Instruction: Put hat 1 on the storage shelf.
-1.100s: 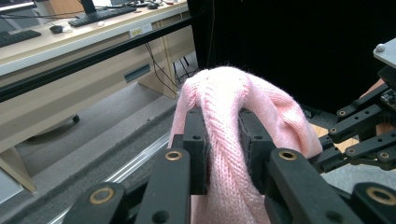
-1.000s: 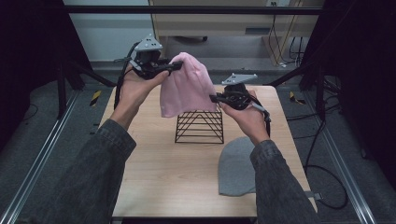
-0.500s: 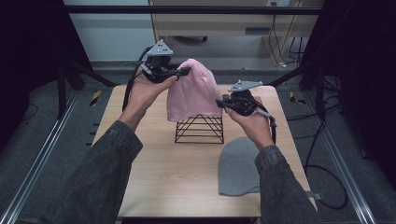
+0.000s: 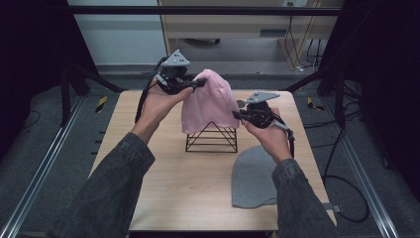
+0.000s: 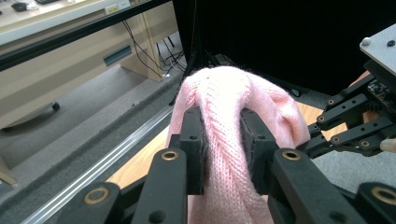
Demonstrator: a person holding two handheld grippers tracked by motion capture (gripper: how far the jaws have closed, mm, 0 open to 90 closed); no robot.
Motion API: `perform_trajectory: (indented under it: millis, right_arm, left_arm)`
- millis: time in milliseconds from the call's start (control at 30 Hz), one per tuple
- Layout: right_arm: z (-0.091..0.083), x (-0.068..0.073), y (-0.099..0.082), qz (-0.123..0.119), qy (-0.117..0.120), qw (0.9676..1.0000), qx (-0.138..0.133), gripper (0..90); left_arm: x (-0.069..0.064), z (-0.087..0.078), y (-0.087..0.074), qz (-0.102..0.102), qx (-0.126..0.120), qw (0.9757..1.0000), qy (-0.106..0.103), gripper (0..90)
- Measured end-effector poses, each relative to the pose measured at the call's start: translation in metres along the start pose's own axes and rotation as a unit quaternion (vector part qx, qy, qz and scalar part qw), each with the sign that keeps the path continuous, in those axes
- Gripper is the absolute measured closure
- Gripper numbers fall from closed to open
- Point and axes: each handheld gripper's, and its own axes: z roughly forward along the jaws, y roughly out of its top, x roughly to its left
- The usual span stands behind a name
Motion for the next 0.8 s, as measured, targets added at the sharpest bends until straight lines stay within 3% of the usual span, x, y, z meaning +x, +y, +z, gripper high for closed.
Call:
perform_trajectory:
  millis: [300, 800]
  right_arm:
    - [0.004, 0.0, -0.01, -0.005, -0.005, 0.9998, 0.019, 83.2]
    - [0.014, 0.004, -0.03, -0.004, -0.003, 0.9987, 0.05, 83.1]
  left_arm:
    - [-0.005, 0.009, -0.01, -0.007, 0.008, 0.9999, -0.012, 73.0]
    - [-0.016, 0.017, -0.026, 0.002, 0.033, 0.9993, -0.019, 72.8]
